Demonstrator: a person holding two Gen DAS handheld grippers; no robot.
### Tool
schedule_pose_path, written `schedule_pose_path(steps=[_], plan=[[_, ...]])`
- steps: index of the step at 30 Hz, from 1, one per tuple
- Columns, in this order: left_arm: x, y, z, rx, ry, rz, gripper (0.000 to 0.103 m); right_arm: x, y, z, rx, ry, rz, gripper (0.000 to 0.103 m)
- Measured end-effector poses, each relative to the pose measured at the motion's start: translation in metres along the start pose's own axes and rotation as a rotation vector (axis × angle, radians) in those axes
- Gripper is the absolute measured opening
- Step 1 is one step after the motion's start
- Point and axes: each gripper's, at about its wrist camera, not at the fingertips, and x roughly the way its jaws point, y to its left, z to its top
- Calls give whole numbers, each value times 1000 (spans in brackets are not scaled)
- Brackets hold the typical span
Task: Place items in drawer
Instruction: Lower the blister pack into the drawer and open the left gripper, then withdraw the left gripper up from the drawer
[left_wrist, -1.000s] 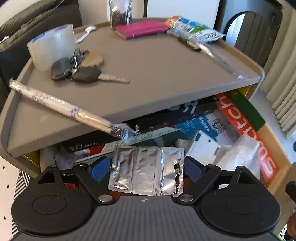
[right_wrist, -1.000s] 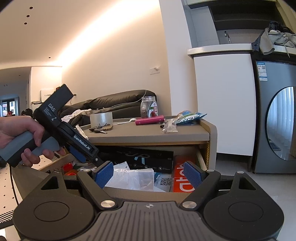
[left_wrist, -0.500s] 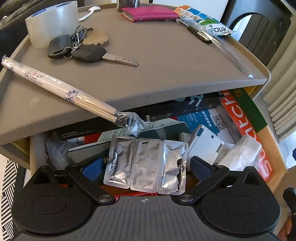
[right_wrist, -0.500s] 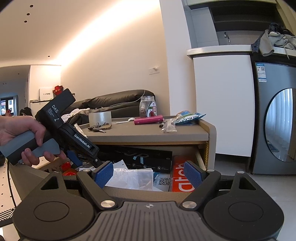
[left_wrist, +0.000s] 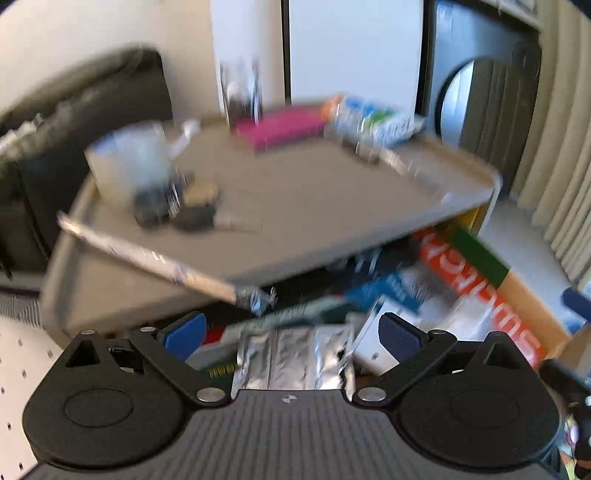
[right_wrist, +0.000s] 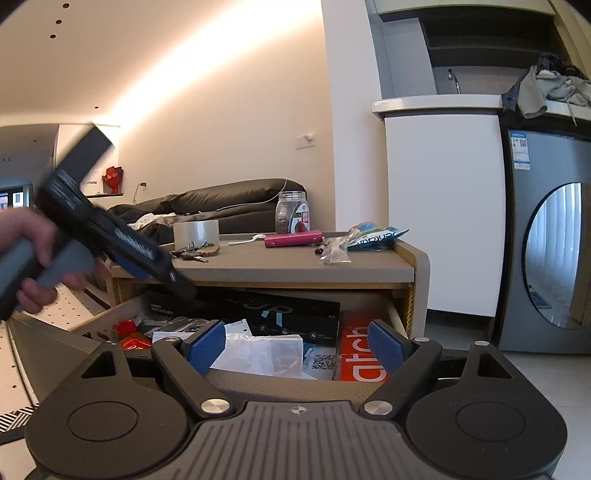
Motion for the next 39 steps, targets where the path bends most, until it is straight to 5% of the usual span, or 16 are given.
schedule_pose_path(steps=[5, 17, 35, 39], plan=[[-18, -12, -3, 3, -103, 104, 103, 2, 2, 0, 0, 0, -11, 90], [-49, -10, -38, -129, -249, 157, 103, 5, 4, 3, 5, 24, -34, 92], [-88, -27, -78, -144, -330, 208, 103, 13, 11, 10, 20, 87, -98, 90], [-98, -33, -86, -130, -342, 232, 103, -6, 4, 15, 61, 19, -125, 90]])
